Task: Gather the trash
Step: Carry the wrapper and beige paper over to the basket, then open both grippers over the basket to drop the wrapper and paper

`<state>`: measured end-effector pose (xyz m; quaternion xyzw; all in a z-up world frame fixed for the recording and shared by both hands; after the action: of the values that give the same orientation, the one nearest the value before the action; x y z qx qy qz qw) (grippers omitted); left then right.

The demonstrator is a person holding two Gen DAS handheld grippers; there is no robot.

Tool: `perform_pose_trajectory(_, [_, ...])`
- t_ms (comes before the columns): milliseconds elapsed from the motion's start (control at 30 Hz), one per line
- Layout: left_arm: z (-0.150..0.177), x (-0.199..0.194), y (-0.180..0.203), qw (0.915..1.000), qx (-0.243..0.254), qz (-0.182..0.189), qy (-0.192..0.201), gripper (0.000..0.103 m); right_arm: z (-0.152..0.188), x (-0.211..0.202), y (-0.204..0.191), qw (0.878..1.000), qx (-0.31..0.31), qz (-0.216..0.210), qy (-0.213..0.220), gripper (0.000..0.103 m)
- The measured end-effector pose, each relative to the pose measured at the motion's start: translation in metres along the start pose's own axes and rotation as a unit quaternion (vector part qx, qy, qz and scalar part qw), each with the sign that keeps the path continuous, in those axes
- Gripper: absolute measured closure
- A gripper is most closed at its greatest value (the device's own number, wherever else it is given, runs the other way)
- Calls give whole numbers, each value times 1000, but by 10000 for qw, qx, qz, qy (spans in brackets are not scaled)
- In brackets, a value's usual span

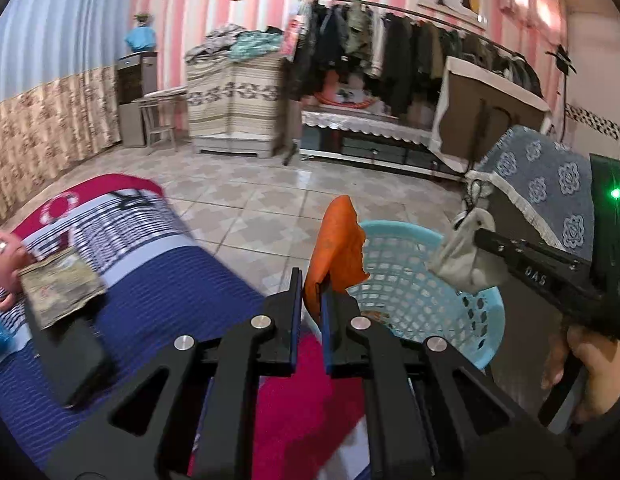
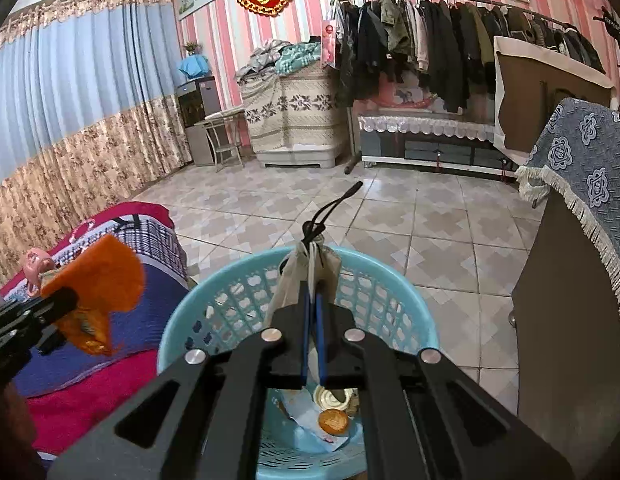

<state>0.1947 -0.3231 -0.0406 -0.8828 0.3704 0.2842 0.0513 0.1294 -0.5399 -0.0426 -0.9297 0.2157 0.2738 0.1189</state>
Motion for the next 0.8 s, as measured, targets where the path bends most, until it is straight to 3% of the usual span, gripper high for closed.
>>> perform_pose_trajectory(367, [-13, 56, 37, 9989, 310, 207, -272, 94, 4, 5, 28, 9993, 361, 138, -16, 100])
perform_pose_trajectory(433, [-15, 61, 35, 9989, 310, 163, -320, 81, 5, 8, 31, 9991, 403, 136, -52, 100])
perform_pose_trajectory(500, [-16, 64, 32, 9989, 244, 138, -376, 46, 7, 10, 33, 9989, 437, 132, -78, 100])
perform_pose_trajectory(633, [-15, 62, 28, 9989, 297, 80, -347, 34, 7, 13, 33, 9988, 459, 118, -94, 100])
perform_pose_trajectory(800, [-15, 49, 16, 9988, 347, -248, -227, 14, 10, 15, 27, 9992, 366, 108, -120, 100])
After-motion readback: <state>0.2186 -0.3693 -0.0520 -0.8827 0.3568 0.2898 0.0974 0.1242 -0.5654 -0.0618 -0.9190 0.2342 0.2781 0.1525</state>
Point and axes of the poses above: each gripper's, at about its wrist camera, not at the fingertips, and x roughly the way its jaws point, y to its right, z to its underside, the point moved 1 cm from there along x, roughly the way its jaws point, and after that the axes turned 4 degrees about z, right-handed, at the moved point
